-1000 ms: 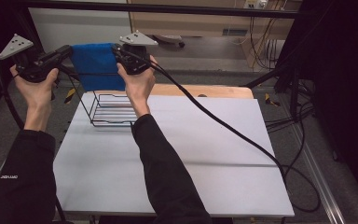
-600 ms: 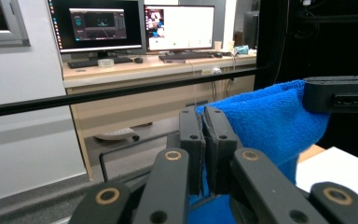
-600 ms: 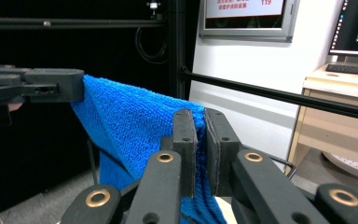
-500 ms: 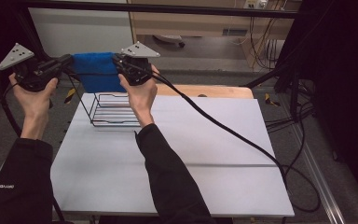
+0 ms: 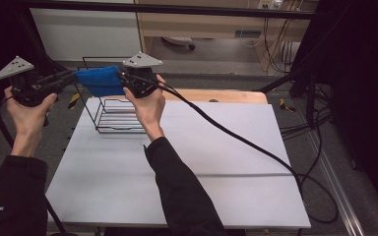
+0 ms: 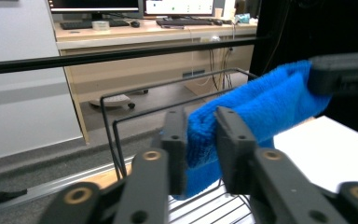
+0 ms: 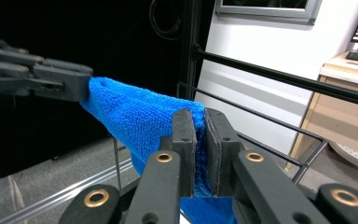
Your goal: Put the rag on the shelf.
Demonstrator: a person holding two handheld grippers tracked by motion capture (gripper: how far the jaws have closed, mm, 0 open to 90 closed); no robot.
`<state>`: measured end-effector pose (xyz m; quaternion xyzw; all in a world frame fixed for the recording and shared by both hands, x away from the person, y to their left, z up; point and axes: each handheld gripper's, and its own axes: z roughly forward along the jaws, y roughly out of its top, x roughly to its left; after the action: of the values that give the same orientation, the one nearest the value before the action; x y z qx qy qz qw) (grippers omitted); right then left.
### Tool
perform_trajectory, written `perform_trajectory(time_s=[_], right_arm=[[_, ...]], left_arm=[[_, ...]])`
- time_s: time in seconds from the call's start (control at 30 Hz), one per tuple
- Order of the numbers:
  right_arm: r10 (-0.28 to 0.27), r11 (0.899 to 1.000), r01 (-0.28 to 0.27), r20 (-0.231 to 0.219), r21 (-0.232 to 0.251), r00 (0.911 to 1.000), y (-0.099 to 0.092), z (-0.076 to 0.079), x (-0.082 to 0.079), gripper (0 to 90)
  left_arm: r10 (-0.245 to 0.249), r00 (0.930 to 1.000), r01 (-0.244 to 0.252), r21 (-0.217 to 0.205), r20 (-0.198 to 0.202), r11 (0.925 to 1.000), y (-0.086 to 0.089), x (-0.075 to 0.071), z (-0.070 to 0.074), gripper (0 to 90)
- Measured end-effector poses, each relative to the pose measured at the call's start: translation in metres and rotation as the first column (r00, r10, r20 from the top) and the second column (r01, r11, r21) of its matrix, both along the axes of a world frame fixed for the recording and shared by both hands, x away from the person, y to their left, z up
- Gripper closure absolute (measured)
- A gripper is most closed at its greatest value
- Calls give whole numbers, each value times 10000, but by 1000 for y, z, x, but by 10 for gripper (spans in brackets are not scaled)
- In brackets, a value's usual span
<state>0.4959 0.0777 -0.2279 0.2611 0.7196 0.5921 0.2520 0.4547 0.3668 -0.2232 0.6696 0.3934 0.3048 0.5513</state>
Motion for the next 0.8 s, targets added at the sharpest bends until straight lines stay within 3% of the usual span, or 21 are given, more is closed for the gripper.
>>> perform_trajectory(time_s=[0.17,0.27,0.3,0.4,0.5,0.67,0.8], right_arm=[[157,9998,-158,-65,-101,9999,1,-1,-2,831],[226,9994,-228,-88,-246,9997,1,-2,-2,827],[267,9990,-271,-133,-344,9996,1,-3,-2,823],[323,9981,-330,-134,-522,9994,1,-4,-3,815],[407,9965,-417,-155,-725,9991,1,-6,-2,803],[489,9936,-509,-220,-1010,9986,2,-9,-1,775],[690,9955,-721,-520,-615,9963,-1,-9,0,676]], left_arm=[[87,9999,-96,-705,-129,9975,5,-4,14,701],[-137,9980,87,-798,-622,9968,4,-1,13,778],[-284,9959,216,-792,-864,9966,3,1,11,846],[-760,9867,689,-542,-1434,9961,-4,4,2,896],[-910,9790,895,-168,-1822,9958,-11,7,-6,898],[-915,9747,969,163,-2041,9952,-16,11,-16,899],[-807,9742,898,336,-2109,9954,-18,13,-23,900]])
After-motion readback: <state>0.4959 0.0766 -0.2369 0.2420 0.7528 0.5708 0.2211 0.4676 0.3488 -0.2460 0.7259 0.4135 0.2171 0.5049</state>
